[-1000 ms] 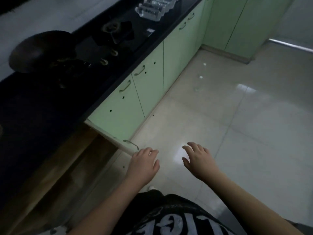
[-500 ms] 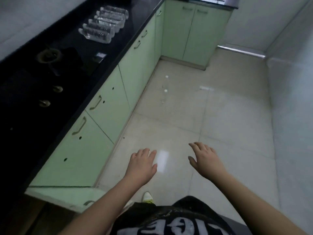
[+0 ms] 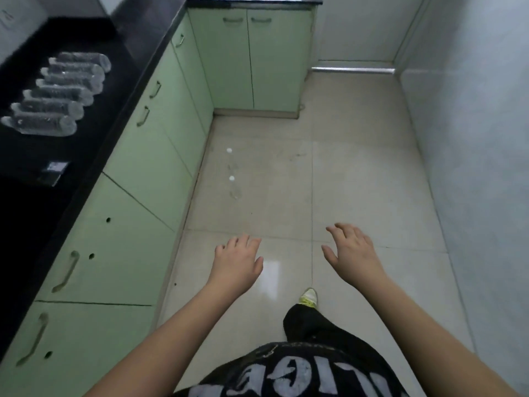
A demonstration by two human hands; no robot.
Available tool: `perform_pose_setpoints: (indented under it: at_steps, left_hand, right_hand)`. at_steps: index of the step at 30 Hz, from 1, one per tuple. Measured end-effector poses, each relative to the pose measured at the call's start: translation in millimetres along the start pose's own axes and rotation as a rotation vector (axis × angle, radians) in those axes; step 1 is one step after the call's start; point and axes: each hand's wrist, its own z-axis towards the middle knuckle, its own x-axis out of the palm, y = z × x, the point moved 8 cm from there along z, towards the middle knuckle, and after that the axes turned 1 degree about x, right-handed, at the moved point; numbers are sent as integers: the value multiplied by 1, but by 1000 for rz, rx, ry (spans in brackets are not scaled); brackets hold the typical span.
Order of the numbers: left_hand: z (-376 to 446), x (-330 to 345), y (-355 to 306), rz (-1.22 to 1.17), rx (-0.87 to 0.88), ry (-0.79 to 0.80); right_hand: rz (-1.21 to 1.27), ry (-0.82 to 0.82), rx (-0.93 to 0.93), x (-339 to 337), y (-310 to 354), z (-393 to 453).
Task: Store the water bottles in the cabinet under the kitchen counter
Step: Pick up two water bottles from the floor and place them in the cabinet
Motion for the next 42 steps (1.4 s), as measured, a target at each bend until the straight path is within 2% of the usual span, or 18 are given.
perform_pose_setpoints:
  at_steps: [7,13,21,26,33,39,42]
  left_hand:
    - [115,-35,-40,-74,-17,32]
    - [181,-48,-27,-43,-58,30]
    - [280,-69,45,-72,-156,-122]
    - [339,-80,102,-146,-283,-65]
    - [400,-98,154,-168,-328,-2]
    - [432,-105,188,-230,-471,-16]
    - [445,-99,205,-263,-596,-8]
  right_hand:
    - [4,121,-4,-26,-70,90]
    - [10,134,-22,-40,-84,170]
    - [-67,96,-259,-48,-15,310]
    - [-154,141,-370,-57,30,395]
    - [-184,116,-517,-68,91,492]
    - [-208,141,-658,-69,125,569]
    - [-230,195,-760,-60,141,616]
